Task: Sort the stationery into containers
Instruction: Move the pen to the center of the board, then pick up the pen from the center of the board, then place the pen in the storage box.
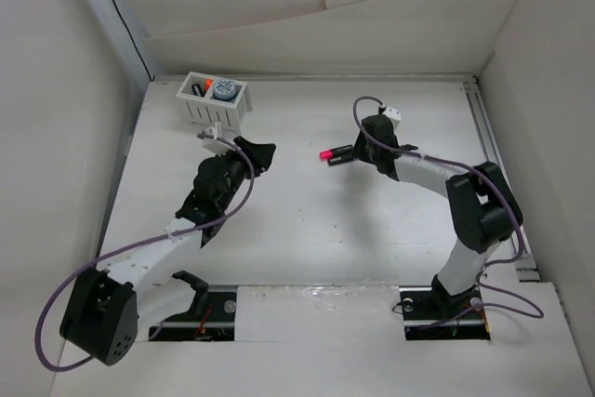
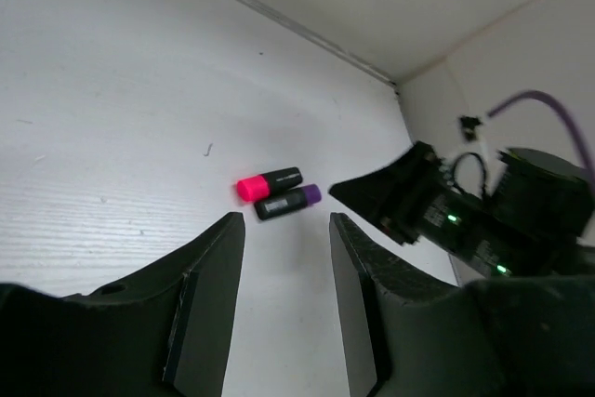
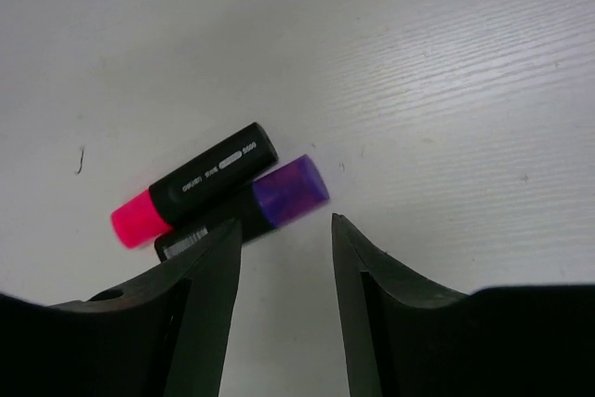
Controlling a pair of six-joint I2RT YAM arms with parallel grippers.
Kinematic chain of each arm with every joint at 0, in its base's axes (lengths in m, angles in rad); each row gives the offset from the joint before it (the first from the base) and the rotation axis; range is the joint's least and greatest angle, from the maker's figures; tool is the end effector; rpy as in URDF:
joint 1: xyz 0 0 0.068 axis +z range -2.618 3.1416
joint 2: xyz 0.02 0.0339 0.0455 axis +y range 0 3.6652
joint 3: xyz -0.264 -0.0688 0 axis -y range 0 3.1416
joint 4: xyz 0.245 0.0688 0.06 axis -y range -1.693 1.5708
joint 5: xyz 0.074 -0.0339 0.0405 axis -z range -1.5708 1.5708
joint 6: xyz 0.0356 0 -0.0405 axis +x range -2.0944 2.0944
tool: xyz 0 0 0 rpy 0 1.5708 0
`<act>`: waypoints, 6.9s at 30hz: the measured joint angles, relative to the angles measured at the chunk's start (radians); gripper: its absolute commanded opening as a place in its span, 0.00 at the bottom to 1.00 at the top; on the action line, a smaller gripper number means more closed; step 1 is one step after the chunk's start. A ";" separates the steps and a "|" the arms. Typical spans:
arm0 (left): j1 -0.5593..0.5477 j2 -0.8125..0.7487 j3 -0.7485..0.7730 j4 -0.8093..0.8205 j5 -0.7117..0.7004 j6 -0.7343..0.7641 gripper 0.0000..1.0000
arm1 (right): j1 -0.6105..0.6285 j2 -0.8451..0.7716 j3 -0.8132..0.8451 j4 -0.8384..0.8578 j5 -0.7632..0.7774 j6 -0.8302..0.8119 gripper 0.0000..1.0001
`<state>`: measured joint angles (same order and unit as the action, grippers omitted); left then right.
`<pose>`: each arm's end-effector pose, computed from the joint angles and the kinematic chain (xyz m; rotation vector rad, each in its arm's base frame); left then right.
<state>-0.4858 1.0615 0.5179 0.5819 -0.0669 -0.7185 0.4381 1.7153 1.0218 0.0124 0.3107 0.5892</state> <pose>0.2146 -0.1106 0.2728 -0.2413 1.5850 -0.8988 0.3384 0.1465 0.1963 0.3323 2.1973 0.2168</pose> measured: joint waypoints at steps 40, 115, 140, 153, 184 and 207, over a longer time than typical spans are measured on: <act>-0.003 -0.150 -0.076 -0.004 0.233 0.067 0.39 | 0.093 0.107 0.019 -0.092 -0.064 0.006 0.26; 0.004 0.190 -0.032 0.072 0.367 0.022 0.38 | 0.475 -0.176 -0.002 -0.099 -0.222 -0.110 0.12; 0.027 0.095 -0.061 0.094 0.295 -0.022 0.00 | 0.480 -0.209 -0.003 -0.057 -0.319 -0.099 0.51; 0.038 0.040 -0.041 -0.050 0.133 0.013 0.00 | 0.480 -0.412 -0.054 -0.054 -0.282 -0.121 0.57; 0.517 0.557 0.703 -0.348 -0.132 -0.004 0.04 | 0.438 -0.529 -0.237 -0.038 -0.158 -0.155 0.57; 0.552 0.972 1.338 -0.603 -0.379 0.156 0.09 | 0.438 -0.525 -0.238 -0.022 -0.188 -0.155 0.57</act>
<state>0.0658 2.0338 1.8557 -0.0208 -0.4461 -0.5625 0.8761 1.1900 0.7834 -0.0093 0.1230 0.4343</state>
